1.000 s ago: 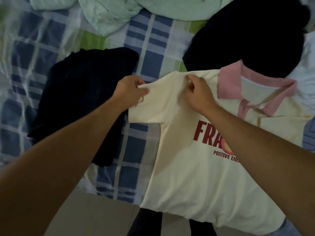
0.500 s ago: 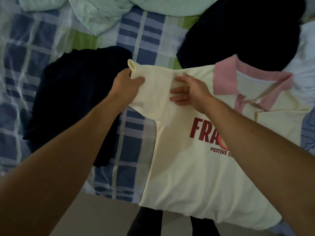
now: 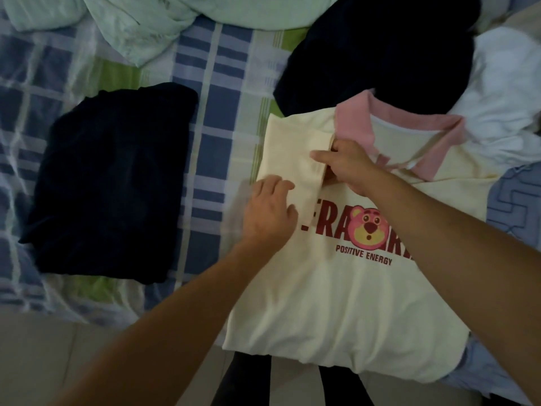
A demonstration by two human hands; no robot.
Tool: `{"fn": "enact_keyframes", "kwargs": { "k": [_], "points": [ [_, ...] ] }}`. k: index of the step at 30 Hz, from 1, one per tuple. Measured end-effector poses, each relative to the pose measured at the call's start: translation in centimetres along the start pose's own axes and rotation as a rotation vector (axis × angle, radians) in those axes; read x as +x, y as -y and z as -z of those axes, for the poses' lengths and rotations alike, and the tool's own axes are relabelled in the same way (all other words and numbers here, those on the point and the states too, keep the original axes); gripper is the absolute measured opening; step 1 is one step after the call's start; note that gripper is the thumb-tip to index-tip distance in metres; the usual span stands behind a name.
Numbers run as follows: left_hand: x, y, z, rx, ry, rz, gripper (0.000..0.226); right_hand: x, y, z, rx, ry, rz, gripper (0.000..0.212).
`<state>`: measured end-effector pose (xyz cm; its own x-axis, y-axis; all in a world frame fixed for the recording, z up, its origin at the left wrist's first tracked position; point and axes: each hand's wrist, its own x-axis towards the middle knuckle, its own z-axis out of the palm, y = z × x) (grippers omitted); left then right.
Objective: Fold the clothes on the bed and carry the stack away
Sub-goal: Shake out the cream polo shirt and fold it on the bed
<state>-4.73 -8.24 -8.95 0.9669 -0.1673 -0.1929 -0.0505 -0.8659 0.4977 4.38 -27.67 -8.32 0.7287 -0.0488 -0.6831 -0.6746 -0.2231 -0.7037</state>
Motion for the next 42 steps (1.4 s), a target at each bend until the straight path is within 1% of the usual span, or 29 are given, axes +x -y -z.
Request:
{"fn": "enact_keyframes", "kwargs": {
  "k": [1, 2, 5, 7, 9, 10, 11, 13, 14, 15, 17, 18, 19, 20, 22, 24, 26, 27, 30, 32, 34, 37, 40, 42],
  "points": [
    [-0.4, 0.9, -0.3, 0.056, 0.004, -0.024, 0.045, 0.1, -0.3, 0.0, -0.033, -0.048, 0.014, 0.015],
    [-0.7, 1.8, -0.5, 0.109, 0.019, -0.049, 0.049, 0.2, -0.5, 0.1, -0.037, -0.075, 0.009, 0.010],
    [-1.6, 3.9, -0.9, 0.227, 0.076, -0.107, 0.061, -0.2, -1.6, 0.5, 0.019, -0.103, -0.057, 0.007],
    [-2.0, 4.7, -1.1, 0.249, 0.100, -0.138, 0.068, -1.1, -2.5, 0.8, 0.032, -0.124, -0.100, 0.007],
    [-2.3, 5.1, -1.2, 0.271, 0.091, -0.171, 0.071, -2.1, -3.2, 0.8, 0.019, -0.148, -0.136, 0.012],
    [-2.4, 5.2, -1.2, 0.282, 0.081, -0.184, 0.071, -2.5, -3.3, 0.7, -0.034, -0.185, -0.130, 0.016],
    [-2.4, 5.2, -1.2, 0.289, 0.072, -0.197, 0.071, -2.6, -3.4, 0.7, -0.167, -0.251, -0.090, 0.022],
    [-2.3, 5.2, -1.2, 0.281, 0.058, -0.226, 0.066, -3.0, -3.2, 0.4, -0.503, -0.468, 0.097, 0.028],
    [-2.3, 5.2, -1.2, 0.270, 0.050, -0.240, 0.063, -3.4, -2.7, 0.1, -0.592, -0.551, 0.226, 0.027],
    [-2.2, 5.2, -1.2, 0.259, 0.041, -0.252, 0.059, -3.8, -2.0, -0.5, -0.640, -0.590, 0.363, 0.024],
    [-2.2, 5.4, -1.3, 0.234, 0.020, -0.278, 0.052, -3.9, -0.4, -1.8, -0.733, -0.571, 0.581, 0.016],
    [-2.1, 5.6, -1.4, 0.219, 0.013, -0.296, 0.050, -3.6, 0.4, -2.5, -0.783, -0.531, 0.634, 0.020],
    [-2.0, 5.8, -1.5, 0.206, 0.007, -0.318, 0.047, -3.0, 1.3, -3.3, -0.823, -0.472, 0.653, 0.028],
    [-1.8, 6.0, -1.5, 0.190, 0.005, -0.339, 0.043, -2.2, 2.3, -4.2, -0.839, -0.401, 0.633, 0.037],
    [-1.5, 6.5, -1.3, 0.120, 0.016, -0.362, 0.032, -0.3, 4.2, -5.9, -0.810, -0.264, 0.513, 0.049],
    [-1.4, 6.7, -1.3, 0.011, 0.024, -0.380, 0.027, 2.1, 5.4, -6.6, -0.777, -0.195, 0.389, 0.050],
    [-1.7, 6.8, -1.5, -0.058, -0.005, -0.417, 0.028, 4.4, 6.0, -6.5, -0.735, -0.159, 0.346, 0.041],
    [-1.9, 6.9, -1.5, -0.068, -0.006, -0.426, 0.029, 5.1, 6.1, -6.2, -0.703, -0.134, 0.345, 0.040],
    [-2.1, 7.6, -1.6, -0.031, 0.062, -0.410, 0.040, 5.2, 5.5, -5.5, -0.615, -0.074, 0.368, 0.052],
    [-2.1, 8.0, -1.9, 0.044, 0.128, -0.394, 0.050, 4.3, 4.5, -5.5, -0.638, -0.119, 0.412, 0.055],
    [-2.0, 8.2, -2.4, 0.129, 0.163, -0.400, 0.060, 3.0, 3.0, -5.0, -0.806, -0.198, 0.470, 0.058],
    [-1.7, 8.4, -3.0, 0.213, 0.157, -0.417, 0.072, 0.4, 1.2, -3.8, -1.081, -0.245, 0.436, 0.064],
    [-1.6, 8.4, -3.6, 0.304, 0.147, -0.454, 0.081, -1.0, 0.6, -2.4, -1.189, -0.302, 0.413, 0.050],
    [-1.6, 8.3, -3.8, 0.354, 0.158, -0.463, 0.084, -1.8, 0.7, -1.7, -1.166, -0.386, 0.465, 0.047]
  ]
}}
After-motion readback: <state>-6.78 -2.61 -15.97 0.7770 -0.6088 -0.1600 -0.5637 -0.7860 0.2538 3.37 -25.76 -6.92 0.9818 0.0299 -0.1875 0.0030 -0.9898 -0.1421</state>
